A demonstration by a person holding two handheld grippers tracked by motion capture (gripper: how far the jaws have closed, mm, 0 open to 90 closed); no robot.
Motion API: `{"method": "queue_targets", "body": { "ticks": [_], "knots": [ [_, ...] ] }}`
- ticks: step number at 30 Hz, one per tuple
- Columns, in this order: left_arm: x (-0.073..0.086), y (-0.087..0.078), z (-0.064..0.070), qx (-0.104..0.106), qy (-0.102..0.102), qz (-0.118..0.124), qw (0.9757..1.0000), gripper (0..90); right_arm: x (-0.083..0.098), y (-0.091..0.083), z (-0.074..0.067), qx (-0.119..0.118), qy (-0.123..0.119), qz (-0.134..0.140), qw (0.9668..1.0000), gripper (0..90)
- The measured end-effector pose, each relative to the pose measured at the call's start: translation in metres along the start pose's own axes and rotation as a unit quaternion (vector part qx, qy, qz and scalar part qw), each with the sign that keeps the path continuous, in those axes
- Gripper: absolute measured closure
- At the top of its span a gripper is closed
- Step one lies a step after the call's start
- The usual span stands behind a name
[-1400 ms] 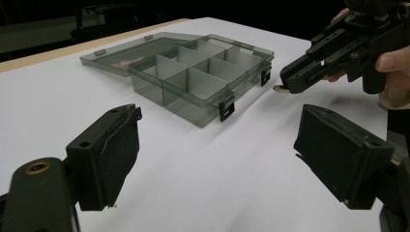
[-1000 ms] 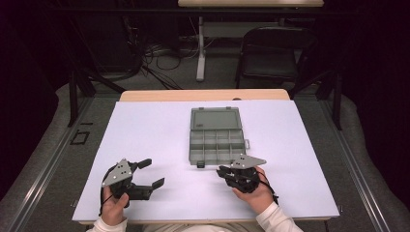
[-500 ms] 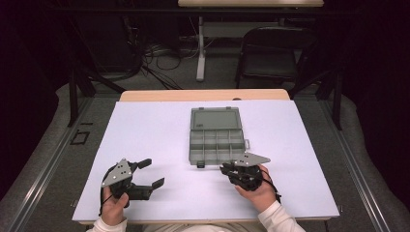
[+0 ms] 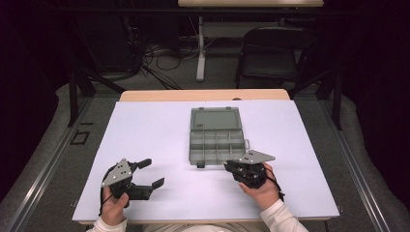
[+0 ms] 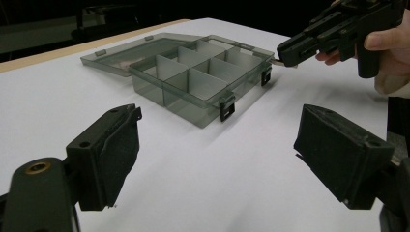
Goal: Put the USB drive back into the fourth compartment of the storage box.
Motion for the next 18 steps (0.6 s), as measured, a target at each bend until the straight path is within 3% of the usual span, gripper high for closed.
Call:
{"method": "queue_targets", "body": {
  "ticks": [18],
  "knots": [
    [0.0, 0.0, -0.001, -0.001, -0.001, 0.002, 1.0, 15.6, -0.005, -0.009, 0.018, 0.023, 0.011, 0.007, 0.9996, 79.6]
  ]
}}
Point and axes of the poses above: each handheld gripper's, and its own axes: y roughly forward along the jaws, x roughly out of its underside, z roughly to its right, the point moved 10 cm from there along y, roughly forward along the jaws, and after that the axes turned 5 degrees about y, right-handed, at the moved point
